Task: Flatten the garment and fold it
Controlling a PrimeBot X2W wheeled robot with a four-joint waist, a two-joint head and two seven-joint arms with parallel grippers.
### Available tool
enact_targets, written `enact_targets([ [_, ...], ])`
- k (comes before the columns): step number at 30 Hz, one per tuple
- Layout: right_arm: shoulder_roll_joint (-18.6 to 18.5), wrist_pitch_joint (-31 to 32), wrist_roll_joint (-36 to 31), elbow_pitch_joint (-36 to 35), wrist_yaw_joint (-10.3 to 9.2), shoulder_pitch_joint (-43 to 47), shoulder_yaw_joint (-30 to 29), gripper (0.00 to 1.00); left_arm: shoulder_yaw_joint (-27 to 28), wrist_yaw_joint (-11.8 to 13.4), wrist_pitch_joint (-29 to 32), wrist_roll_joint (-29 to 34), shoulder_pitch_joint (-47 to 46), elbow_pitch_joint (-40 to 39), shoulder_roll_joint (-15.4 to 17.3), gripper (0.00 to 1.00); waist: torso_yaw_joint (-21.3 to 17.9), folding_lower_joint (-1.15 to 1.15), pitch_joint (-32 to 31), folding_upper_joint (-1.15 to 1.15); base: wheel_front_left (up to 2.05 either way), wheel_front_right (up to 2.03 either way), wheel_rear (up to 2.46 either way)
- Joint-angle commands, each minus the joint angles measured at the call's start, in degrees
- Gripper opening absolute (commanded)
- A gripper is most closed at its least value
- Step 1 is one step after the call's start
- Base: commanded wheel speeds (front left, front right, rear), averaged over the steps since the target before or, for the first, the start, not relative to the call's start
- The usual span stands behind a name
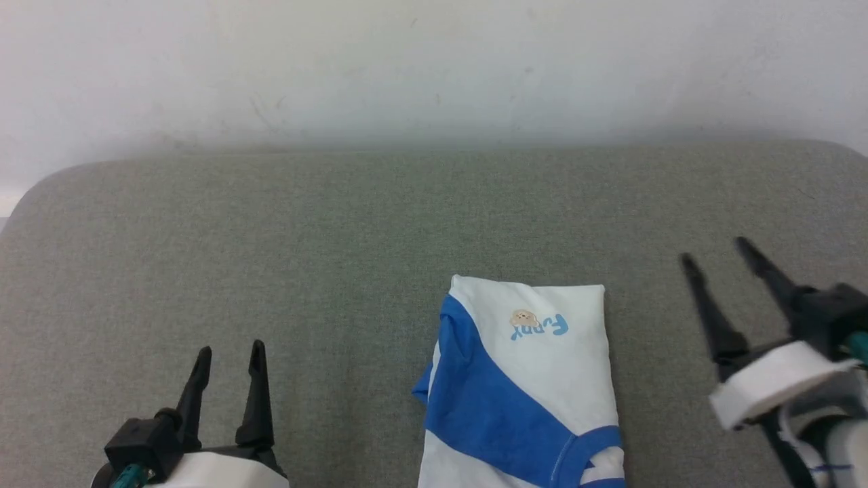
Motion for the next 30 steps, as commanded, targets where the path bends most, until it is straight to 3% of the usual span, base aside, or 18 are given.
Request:
enact_targets([
  [1,0.4,0.2,-0.6,-1.2,-0.04,1.2,-2.1,1.0,0.4,0.4,-0.2,0.0,-0.1,-0.3,0.1,1.0,-0.3,0.0,0.4,0.0,0.0,0.0,0.0],
  [6,1.6,4.8,0.1,-4.2,-0.04,5.9,-11.9,1.0,0.8,0.7,-0.3,1.1,-0.8,-0.5,0.0,1.0,0.0,0.0,1.0,0.0,0.0,0.0,0.0],
  [10,1.8,12.4,5.8,-2.8,-0.04,8.0,-18.2,1.0,1.2,0.7,-0.3,2.3,-1.1,-1.0,-0.4,1.0,0.6,0.0,1.0,0.0,0.0,0.0,0.0],
  [13,3.3,23.5,14.3,1.1,-0.04,8.9,-22.2,1.0,1.5,0.4,-0.3,3.0,-1.0,-1.1,-0.8,1.0,1.0,0.0,1.0,0.0,0.0,0.0,0.0],
  [16,7.7,36.7,26.3,5.5,-0.04,8.0,-26.9,1.0,1.6,0.0,-0.3,3.7,-1.0,-1.2,-1.2,1.0,1.6,0.0,0.8,0.0,0.0,0.0,0.0],
  [19,9.6,46.0,32.7,8.1,-0.04,6.6,-29.4,1.0,1.7,-0.4,-0.3,4.2,-1.1,-1.2,-1.7,1.0,2.2,0.0,0.7,0.0,0.0,0.0,0.0],
  [24,11.8,51.7,41.3,13.5,-0.04,2.8,-27.6,1.0,1.8,-0.9,-0.3,4.6,-1.1,-1.0,-2.4,1.0,2.8,0.0,0.7,0.0,0.0,0.0,0.0],
  [30,12.1,49.1,49.8,23.4,-0.04,-2.1,-18.3,1.0,1.5,-1.8,-0.3,5.0,-1.5,-0.5,-3.1,1.0,3.3,0.0,1.3,0.0,0.0,0.0,0.0],
])
